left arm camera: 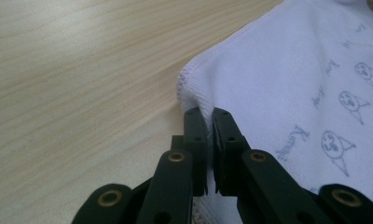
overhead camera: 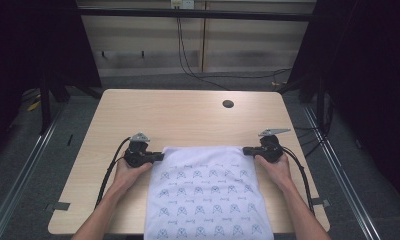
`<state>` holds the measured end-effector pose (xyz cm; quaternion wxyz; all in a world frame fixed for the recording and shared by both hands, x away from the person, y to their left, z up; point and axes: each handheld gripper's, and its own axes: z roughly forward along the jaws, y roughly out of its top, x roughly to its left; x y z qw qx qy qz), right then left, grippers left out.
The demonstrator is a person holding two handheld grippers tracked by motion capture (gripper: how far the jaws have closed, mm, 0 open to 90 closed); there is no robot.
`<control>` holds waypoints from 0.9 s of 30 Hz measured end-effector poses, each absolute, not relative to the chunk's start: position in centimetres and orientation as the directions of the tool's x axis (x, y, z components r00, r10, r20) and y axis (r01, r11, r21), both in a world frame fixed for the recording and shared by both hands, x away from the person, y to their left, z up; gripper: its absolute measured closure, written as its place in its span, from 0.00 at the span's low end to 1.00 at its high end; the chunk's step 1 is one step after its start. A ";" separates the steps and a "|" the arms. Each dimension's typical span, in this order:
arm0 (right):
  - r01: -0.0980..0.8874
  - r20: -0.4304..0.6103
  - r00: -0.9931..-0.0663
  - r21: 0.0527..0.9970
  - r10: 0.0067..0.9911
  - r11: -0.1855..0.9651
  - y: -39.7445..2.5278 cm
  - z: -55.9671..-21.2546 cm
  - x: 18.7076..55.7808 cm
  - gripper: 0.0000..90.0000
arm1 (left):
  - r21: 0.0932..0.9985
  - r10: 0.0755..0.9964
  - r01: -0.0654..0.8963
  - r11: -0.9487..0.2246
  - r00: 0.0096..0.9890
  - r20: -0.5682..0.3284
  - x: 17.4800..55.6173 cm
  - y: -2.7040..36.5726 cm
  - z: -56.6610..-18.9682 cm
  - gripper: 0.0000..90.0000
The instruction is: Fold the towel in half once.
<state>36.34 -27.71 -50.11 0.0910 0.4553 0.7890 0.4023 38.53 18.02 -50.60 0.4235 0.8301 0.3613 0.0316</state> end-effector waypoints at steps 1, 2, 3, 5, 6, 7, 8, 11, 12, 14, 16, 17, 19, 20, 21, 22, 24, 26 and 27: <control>0.644 0.229 -0.575 0.719 0.786 0.261 -27.7 -50.1 36.2 0.97 | 0.731 0.623 0.575 -0.369 0.736 -0.265 38.5 18.3 -50.4 0.96; 0.642 0.239 -0.580 0.722 0.779 0.257 -27.8 -50.0 36.1 0.97 | 0.737 0.621 0.576 -0.355 0.734 -0.274 38.3 18.5 -50.2 0.96; 0.638 0.245 -0.585 0.728 0.773 0.252 -27.8 -49.7 35.9 0.97 | 0.743 0.619 0.575 -0.343 0.733 -0.283 38.1 18.7 -49.9 0.96; 0.630 0.253 -0.591 0.737 0.766 0.244 -27.9 -49.2 35.6 0.97 | 0.747 0.615 0.573 -0.338 0.735 -0.285 38.0 18.9 -49.7 0.96; 0.623 0.261 -0.592 0.749 0.762 0.227 -28.0 -48.8 35.5 0.97 | 0.761 0.607 0.564 -0.320 0.739 -0.293 37.8 19.3 -49.0 0.96; 0.617 0.271 -0.592 0.758 0.759 0.211 -28.1 -48.4 35.4 0.97 | 0.761 0.607 0.564 -0.320 0.739 -0.293 37.8 19.3 -49.0 0.96; 0.611 0.274 -0.594 0.766 0.756 0.202 -28.2 -48.1 35.4 0.97 | 0.778 0.603 0.553 -0.298 0.741 -0.295 37.6 19.6 -48.3 0.96; 0.583 0.281 -0.599 0.795 0.750 0.168 -28.4 -46.8 35.5 0.97 | 0.801 0.596 0.535 -0.268 0.745 -0.298 37.7 20.0 -47.2 0.96; 0.571 0.281 -0.602 0.805 0.747 0.158 -28.4 -46.4 35.6 0.97 | 0.809 0.598 0.527 -0.262 0.747 -0.292 37.7 20.0 -46.8 0.96; 0.548 0.281 -0.613 0.824 0.739 0.142 -28.3 -45.4 35.7 0.97 | 0.817 0.593 0.520 -0.248 0.749 -0.296 37.8 20.0 -46.3 0.96; 0.537 0.271 -0.615 0.832 0.741 0.142 -28.1 -44.7 36.0 0.97 | 0.821 0.592 0.514 -0.247 0.751 -0.292 37.8 20.0 -46.0 0.96; 0.532 0.269 -0.614 0.836 0.742 0.137 -28.1 -44.1 36.2 0.97 | 0.830 0.591 0.508 -0.231 0.750 -0.295 38.1 19.9 -45.4 0.96; 0.512 0.255 -0.617 0.848 0.744 0.134 -28.1 -43.2 36.5 0.97 | 0.834 0.595 0.504 -0.224 0.749 -0.293 38.2 19.9 -45.2 0.96; 0.511 0.257 -0.616 0.850 0.745 0.130 -28.1 -42.7 36.7 0.97 | 0.840 0.599 0.498 -0.214 0.746 -0.290 38.5 19.9 -44.8 0.96; 0.504 0.251 -0.616 0.854 0.747 0.129 -28.1 -42.3 36.8 0.97 | 0.842 0.602 0.495 -0.213 0.745 -0.286 38.7 19.9 -44.6 0.96; 0.498 0.245 -0.617 0.857 0.747 0.130 -28.1 -41.9 37.0 0.97 | 0.845 0.609 0.493 -0.207 0.741 -0.284 38.8 19.9 -44.4 0.96; 0.489 0.237 -0.617 0.863 0.751 0.129 -28.2 -41.3 37.3 0.97 | 0.851 0.613 0.487 -0.197 0.739 -0.280 39.1 19.9 -43.9 0.96; 0.487 0.244 -0.613 0.866 0.751 0.116 -28.3 -40.8 37.6 0.97 | 0.857 0.619 0.480 -0.189 0.736 -0.276 39.6 20.0 -43.1 0.96; 0.487 0.244 -0.613 0.866 0.751 0.116 -28.3 -40.8 37.6 0.97 | 0.857 0.619 0.480 -0.189 0.736 -0.276 39.6 20.0 -43.1 0.96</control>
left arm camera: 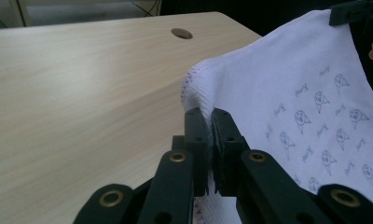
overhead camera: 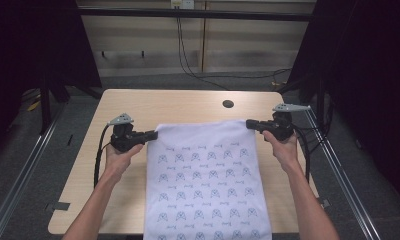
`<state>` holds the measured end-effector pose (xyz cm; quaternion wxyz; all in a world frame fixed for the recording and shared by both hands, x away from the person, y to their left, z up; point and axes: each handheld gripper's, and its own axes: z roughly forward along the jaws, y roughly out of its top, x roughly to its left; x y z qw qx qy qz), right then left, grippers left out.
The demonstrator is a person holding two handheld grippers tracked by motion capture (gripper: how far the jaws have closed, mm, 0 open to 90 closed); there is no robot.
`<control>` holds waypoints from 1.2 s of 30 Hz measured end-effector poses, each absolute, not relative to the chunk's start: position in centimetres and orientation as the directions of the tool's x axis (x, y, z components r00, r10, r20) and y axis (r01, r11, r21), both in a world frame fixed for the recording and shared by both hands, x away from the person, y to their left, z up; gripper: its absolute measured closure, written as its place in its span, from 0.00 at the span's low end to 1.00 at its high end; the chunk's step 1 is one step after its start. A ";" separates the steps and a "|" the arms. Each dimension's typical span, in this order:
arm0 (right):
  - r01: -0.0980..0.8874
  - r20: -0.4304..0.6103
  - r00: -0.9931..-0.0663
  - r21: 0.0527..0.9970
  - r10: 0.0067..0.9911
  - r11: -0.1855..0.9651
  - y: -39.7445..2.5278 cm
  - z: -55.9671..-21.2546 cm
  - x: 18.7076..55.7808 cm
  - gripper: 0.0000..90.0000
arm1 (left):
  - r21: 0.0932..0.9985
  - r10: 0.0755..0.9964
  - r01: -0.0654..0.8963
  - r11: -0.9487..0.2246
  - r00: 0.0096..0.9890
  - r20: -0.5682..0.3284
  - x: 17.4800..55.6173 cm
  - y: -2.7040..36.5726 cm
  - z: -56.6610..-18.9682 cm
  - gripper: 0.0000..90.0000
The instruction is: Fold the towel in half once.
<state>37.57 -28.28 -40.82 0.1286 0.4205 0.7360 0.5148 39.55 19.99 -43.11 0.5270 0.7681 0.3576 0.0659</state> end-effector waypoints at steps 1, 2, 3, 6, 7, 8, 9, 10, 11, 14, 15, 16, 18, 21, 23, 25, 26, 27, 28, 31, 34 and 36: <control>0.483 0.239 -0.608 0.868 0.757 0.114 -28.4 -40.3 38.1 0.97 | 0.860 0.623 0.477 -0.180 0.732 -0.276 39.8 20.1 -42.7 0.96; 0.483 0.239 -0.608 0.868 0.757 0.114 -28.4 -40.3 38.1 0.97 | 0.863 0.624 0.474 -0.176 0.732 -0.275 40.0 20.1 -42.4 0.96; 0.484 0.243 -0.604 0.868 0.759 0.108 -28.4 -40.0 38.4 0.97 | 0.868 0.627 0.467 -0.166 0.730 -0.273 40.2 20.1 -41.7 0.96; 0.485 0.251 -0.603 0.869 0.757 0.098 -28.5 -39.6 38.8 0.98 | 0.874 0.623 0.459 -0.158 0.733 -0.273 40.6 20.0 -41.1 0.96; 0.483 0.253 -0.605 0.871 0.755 0.096 -28.5 -39.5 39.0 0.98 | 0.875 0.618 0.460 -0.153 0.735 -0.279 40.7 19.9 -41.0 0.97; 0.483 0.253 -0.605 0.871 0.755 0.096 -28.5 -39.5 39.0 0.98 | 0.875 0.618 0.460 -0.153 0.735 -0.279 40.7 19.9 -41.0 0.97; 0.488 0.258 -0.600 0.868 0.757 0.091 -28.6 -39.3 39.2 0.98 | 0.875 0.628 0.460 -0.152 0.729 -0.274 41.0 19.8 -40.6 0.97; 0.488 0.254 -0.597 0.868 0.761 0.093 -28.6 -39.2 39.3 0.98 | 0.879 0.629 0.458 -0.134 0.725 -0.281 41.2 19.8 -40.2 0.97; 0.488 0.253 -0.595 0.868 0.763 0.092 -28.6 -38.8 39.5 0.98 | 0.882 0.633 0.455 -0.121 0.720 -0.285 41.3 19.9 -39.9 0.97; 0.472 0.246 -0.586 0.878 0.772 0.078 -28.9 -37.6 40.0 0.98 | 0.896 0.630 0.436 -0.083 0.720 -0.292 41.6 20.1 -38.6 0.97; 0.465 0.247 -0.584 0.882 0.773 0.070 -29.0 -37.0 40.1 0.98 | 0.899 0.633 0.431 -0.084 0.720 -0.286 41.6 20.0 -38.2 0.97; 0.465 0.247 -0.584 0.882 0.773 0.070 -29.0 -37.0 40.1 0.98 | 0.899 0.633 0.431 -0.084 0.720 -0.286 41.6 20.0 -38.2 0.97; 0.451 0.240 -0.588 0.890 0.772 0.067 -29.1 -36.1 40.3 0.98 | 0.905 0.624 0.413 -0.099 0.735 -0.267 41.3 19.7 -37.4 0.97; 0.420 0.230 -0.615 0.905 0.755 0.066 -28.7 -34.8 39.5 0.98 | 0.914 0.602 0.387 -0.124 0.762 -0.241 40.0 19.6 -36.7 0.97; 0.414 0.221 -0.631 0.907 0.744 0.081 -28.5 -34.9 38.7 0.98 | 0.910 0.592 0.389 -0.143 0.771 -0.236 39.3 19.7 -37.1 0.97; 0.411 0.234 -0.646 0.909 0.727 0.073 -28.5 -35.5 37.6 0.98 | 0.908 0.571 0.393 -0.146 0.783 -0.247 38.2 20.0 -37.9 0.97; 0.411 0.234 -0.646 0.909 0.727 0.073 -28.5 -35.5 37.6 0.98 | 0.908 0.571 0.393 -0.146 0.783 -0.247 38.2 20.0 -37.9 0.97; 0.412 0.242 -0.659 0.908 0.712 0.073 -28.6 -36.4 36.4 0.98 | 0.904 0.554 0.399 -0.153 0.792 -0.256 37.1 20.2 -38.7 0.97; 0.414 0.242 -0.660 0.907 0.712 0.075 -28.6 -36.7 36.0 0.98 | 0.902 0.553 0.400 -0.161 0.794 -0.253 36.6 20.3 -39.0 0.97; 0.419 0.245 -0.670 0.904 0.700 0.085 -28.8 -37.5 34.6 0.98 | 0.899 0.546 0.402 -0.173 0.799 -0.252 35.1 20.7 -39.4 0.97; 0.420 0.249 -0.684 0.903 0.685 0.092 -29.3 -37.6 32.9 0.98 | 0.907 0.536 0.385 -0.172 0.809 -0.241 33.7 21.2 -38.9 0.97; 0.419 0.241 -0.692 0.902 0.680 0.106 -29.4 -37.3 31.9 0.98 | 0.909 0.518 0.386 -0.156 0.816 -0.258 33.0 21.4 -38.6 0.97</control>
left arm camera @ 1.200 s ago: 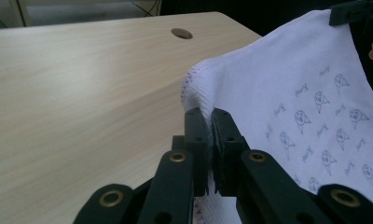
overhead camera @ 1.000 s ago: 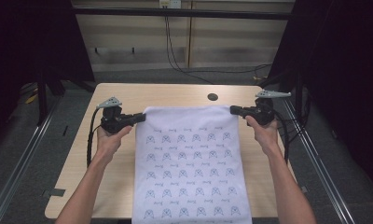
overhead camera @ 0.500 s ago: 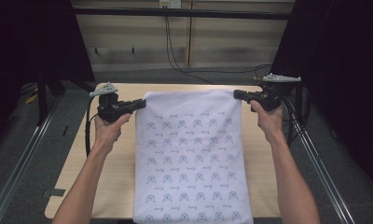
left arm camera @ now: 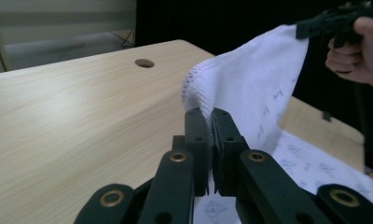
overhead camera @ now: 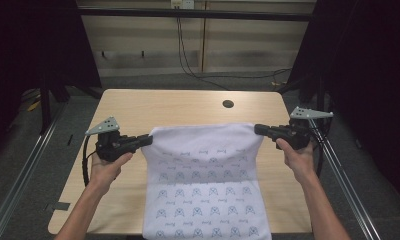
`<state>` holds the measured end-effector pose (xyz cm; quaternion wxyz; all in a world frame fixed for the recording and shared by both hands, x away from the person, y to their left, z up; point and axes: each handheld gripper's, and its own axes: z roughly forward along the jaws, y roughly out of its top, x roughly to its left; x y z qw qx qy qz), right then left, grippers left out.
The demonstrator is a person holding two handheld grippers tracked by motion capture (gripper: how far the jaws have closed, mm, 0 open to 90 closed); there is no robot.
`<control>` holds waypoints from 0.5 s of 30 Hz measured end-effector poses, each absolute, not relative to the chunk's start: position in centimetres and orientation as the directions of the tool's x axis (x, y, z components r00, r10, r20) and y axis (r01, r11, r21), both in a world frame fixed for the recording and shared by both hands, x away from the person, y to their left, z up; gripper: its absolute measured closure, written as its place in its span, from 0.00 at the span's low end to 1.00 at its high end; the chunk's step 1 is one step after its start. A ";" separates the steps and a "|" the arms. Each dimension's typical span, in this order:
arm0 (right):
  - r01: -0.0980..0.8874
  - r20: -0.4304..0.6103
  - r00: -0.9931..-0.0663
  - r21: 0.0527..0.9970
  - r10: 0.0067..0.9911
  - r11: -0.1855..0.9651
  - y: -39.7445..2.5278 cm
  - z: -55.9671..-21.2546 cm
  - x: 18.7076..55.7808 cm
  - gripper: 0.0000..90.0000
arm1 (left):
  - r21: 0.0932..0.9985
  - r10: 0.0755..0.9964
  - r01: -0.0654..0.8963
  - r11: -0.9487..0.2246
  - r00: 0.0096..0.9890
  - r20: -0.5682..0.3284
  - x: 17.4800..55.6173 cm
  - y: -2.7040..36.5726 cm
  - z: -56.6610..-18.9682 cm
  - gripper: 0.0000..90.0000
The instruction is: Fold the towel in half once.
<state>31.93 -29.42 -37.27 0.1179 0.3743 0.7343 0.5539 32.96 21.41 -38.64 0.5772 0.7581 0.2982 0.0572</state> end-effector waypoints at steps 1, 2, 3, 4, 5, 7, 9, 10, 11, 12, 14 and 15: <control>0.413 0.234 -0.698 0.903 0.676 0.114 -29.4 -37.1 31.3 0.98 | 0.909 0.518 0.386 -0.156 0.816 -0.258 33.0 21.4 -38.6 0.97; 0.411 0.229 -0.706 0.903 0.670 0.125 -29.3 -36.8 30.5 0.98 | 0.912 0.511 0.376 -0.163 0.823 -0.248 31.8 21.4 -38.4 0.97; 0.405 0.220 -0.712 0.904 0.667 0.135 -29.2 -36.6 29.8 0.98 | 0.912 0.511 0.376 -0.163 0.823 -0.248 31.8 21.4 -38.4 0.97; 0.401 0.213 -0.719 0.904 0.662 0.145 -29.1 -36.5 29.2 0.98 | 0.911 0.502 0.374 -0.174 0.830 -0.244 31.2 21.3 -38.4 0.97; 0.403 0.207 -0.722 0.901 0.660 0.158 -29.1 -36.4 28.5 0.98 | 0.909 0.498 0.375 -0.180 0.832 -0.245 30.7 21.3 -38.4 0.97; 0.405 0.203 -0.727 0.898 0.655 0.172 -29.1 -36.5 27.4 0.98 | 0.902 0.491 0.385 -0.194 0.834 -0.250 29.4 21.5 -38.8 0.97; 0.410 0.210 -0.731 0.896 0.649 0.171 -29.2 -36.9 26.2 0.98 | 0.898 0.488 0.397 -0.192 0.832 -0.263 28.9 21.7 -39.1 0.97; 0.417 0.218 -0.734 0.892 0.643 0.173 -29.3 -37.3 25.6 0.98 | 0.890 0.473 0.421 -0.178 0.829 -0.297 28.1 22.0 -40.1 0.96; 0.428 0.226 -0.733 0.886 0.642 0.177 -29.3 -37.8 25.1 0.98 | 0.880 0.466 0.439 -0.183 0.826 -0.316 27.7 22.0 -40.8 0.96; 0.440 0.230 -0.730 0.879 0.644 0.185 -29.4 -38.5 24.5 0.98 | 0.880 0.466 0.439 -0.183 0.826 -0.316 27.7 22.0 -40.8 0.96; 0.475 0.251 -0.726 0.856 0.641 0.202 -29.6 -40.1 23.6 0.98 | 0.837 0.466 0.486 -0.250 0.818 -0.336 26.6 21.8 -43.1 0.97; 0.475 0.251 -0.726 0.856 0.641 0.202 -29.6 -40.1 23.6 0.98 | 0.837 0.466 0.486 -0.250 0.818 -0.336 26.6 21.8 -43.1 0.96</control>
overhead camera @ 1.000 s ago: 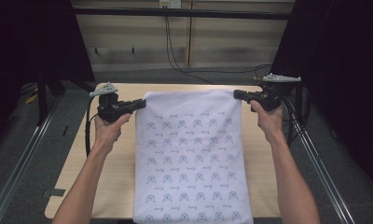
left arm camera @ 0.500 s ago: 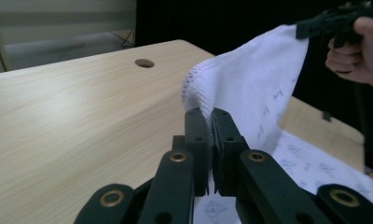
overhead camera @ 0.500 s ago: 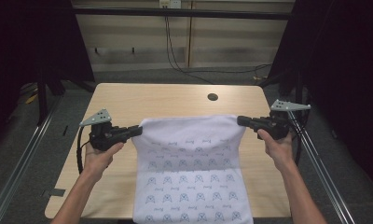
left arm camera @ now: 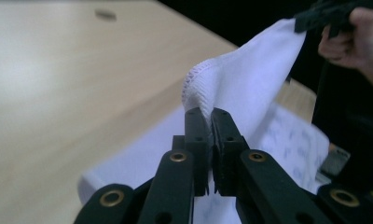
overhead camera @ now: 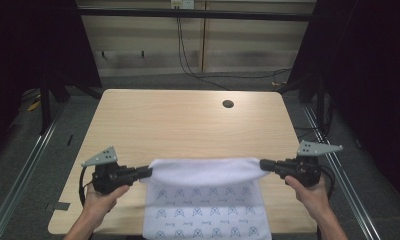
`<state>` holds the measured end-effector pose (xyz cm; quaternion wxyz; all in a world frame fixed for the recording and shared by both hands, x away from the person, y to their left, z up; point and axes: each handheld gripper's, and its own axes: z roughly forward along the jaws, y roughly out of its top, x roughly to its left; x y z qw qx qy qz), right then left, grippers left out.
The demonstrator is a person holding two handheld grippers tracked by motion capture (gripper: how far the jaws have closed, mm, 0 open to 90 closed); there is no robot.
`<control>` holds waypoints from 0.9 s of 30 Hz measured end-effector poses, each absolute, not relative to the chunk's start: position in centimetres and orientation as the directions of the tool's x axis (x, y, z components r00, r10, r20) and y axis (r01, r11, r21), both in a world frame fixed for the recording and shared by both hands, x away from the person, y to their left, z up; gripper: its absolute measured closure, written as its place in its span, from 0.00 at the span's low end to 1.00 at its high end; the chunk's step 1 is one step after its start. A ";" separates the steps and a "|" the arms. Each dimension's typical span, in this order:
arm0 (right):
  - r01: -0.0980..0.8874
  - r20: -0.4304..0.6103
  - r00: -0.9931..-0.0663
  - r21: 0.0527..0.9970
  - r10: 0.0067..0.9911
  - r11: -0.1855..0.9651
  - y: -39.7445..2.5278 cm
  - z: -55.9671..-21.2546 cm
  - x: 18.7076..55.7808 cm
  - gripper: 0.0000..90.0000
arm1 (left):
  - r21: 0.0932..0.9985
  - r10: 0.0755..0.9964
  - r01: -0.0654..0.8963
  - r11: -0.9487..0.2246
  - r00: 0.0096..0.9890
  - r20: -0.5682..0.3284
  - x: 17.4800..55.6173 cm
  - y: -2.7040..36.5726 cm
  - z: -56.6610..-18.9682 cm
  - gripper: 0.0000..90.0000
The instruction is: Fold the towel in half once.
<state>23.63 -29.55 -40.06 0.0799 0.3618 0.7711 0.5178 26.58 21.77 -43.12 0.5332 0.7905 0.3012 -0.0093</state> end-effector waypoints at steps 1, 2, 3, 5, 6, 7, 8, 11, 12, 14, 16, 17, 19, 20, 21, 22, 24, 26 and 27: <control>0.493 0.259 -0.719 0.844 0.645 0.212 -29.6 -40.9 23.3 0.98 | 0.821 0.461 0.502 -0.272 0.817 -0.347 26.2 21.7 -43.8 0.96; 0.536 0.287 -0.707 0.813 0.646 0.225 -29.8 -42.7 22.5 0.98 | 0.797 0.460 0.521 -0.305 0.813 -0.356 25.4 21.7 -44.8 0.96; 0.551 0.298 -0.702 0.802 0.646 0.228 -29.8 -43.2 22.2 0.98 | 0.786 0.455 0.531 -0.316 0.812 -0.365 25.1 21.7 -45.2 0.96; 0.566 0.302 -0.699 0.788 0.649 0.242 -29.8 -43.9 21.9 0.98 | 0.775 0.454 0.540 -0.329 0.809 -0.372 24.8 21.7 -45.6 0.96; 0.593 0.319 -0.692 0.762 0.648 0.258 -29.7 -44.9 21.1 0.98 | 0.748 0.459 0.565 -0.349 0.799 -0.389 24.3 21.6 -46.6 0.96; 0.600 0.320 -0.691 0.754 0.648 0.267 -29.6 -45.2 20.8 0.98 | 0.729 0.456 0.576 -0.370 0.796 -0.398 24.2 21.4 -47.2 0.96; 0.609 0.324 -0.689 0.745 0.648 0.274 -29.5 -45.5 20.6 0.98 | 0.708 0.471 0.580 -0.403 0.795 -0.383 24.1 21.1 -47.8 0.96; 0.647 0.341 -0.676 0.699 0.653 0.305 -29.1 -47.2 20.1 0.98 | 0.657 0.482 0.601 -0.455 0.787 -0.386 24.6 20.4 -49.1 0.96; 0.665 0.334 -0.668 0.668 0.664 0.333 -28.8 -47.7 20.0 0.98 | 0.657 0.482 0.601 -0.455 0.787 -0.386 24.6 20.4 -49.1 0.96; 0.680 0.341 -0.663 0.647 0.667 0.345 -28.5 -48.2 20.1 0.98 | 0.650 0.485 0.597 -0.471 0.790 -0.375 24.8 20.2 -49.3 0.96; 0.685 0.331 -0.666 0.627 0.668 0.371 -28.2 -48.6 20.2 0.98 | 0.639 0.489 0.600 -0.482 0.789 -0.371 24.7 20.1 -49.5 0.96; 0.691 0.329 -0.665 0.613 0.671 0.384 -28.0 -48.8 20.3 0.98 | 0.639 0.490 0.595 -0.488 0.792 -0.363 24.8 20.0 -49.6 0.96; 0.691 0.307 -0.666 0.596 0.680 0.408 -27.8 -49.1 20.4 0.98 | 0.640 0.494 0.599 -0.482 0.789 -0.366 25.2 19.9 -49.8 0.96; 0.701 0.322 -0.659 0.592 0.680 0.398 -27.9 -49.3 20.7 0.98 | 0.644 0.499 0.593 -0.483 0.791 -0.354 25.4 19.9 -49.8 0.96; 0.699 0.316 -0.659 0.593 0.683 0.399 -27.8 -49.3 20.8 0.98 | 0.647 0.504 0.592 -0.482 0.791 -0.348 25.7 19.8 -49.8 0.96; 0.697 0.311 -0.660 0.594 0.684 0.401 -27.6 -49.3 20.9 0.98 | 0.651 0.510 0.588 -0.480 0.791 -0.338 25.9 19.8 -49.8 0.97; 0.692 0.293 -0.658 0.600 0.694 0.403 -27.4 -49.3 21.3 0.98 | 0.659 0.517 0.585 -0.472 0.789 -0.331 26.9 19.7 -49.9 0.97; 0.688 0.276 -0.654 0.604 0.704 0.402 -27.1 -49.2 22.1 0.98 | 0.663 0.523 0.588 -0.464 0.785 -0.331 27.9 19.7 -50.0 0.97; 0.686 0.276 -0.655 0.608 0.704 0.399 -27.1 -49.3 22.3 0.98 | 0.666 0.532 0.587 -0.460 0.783 -0.323 28.5 19.7 -50.0 0.97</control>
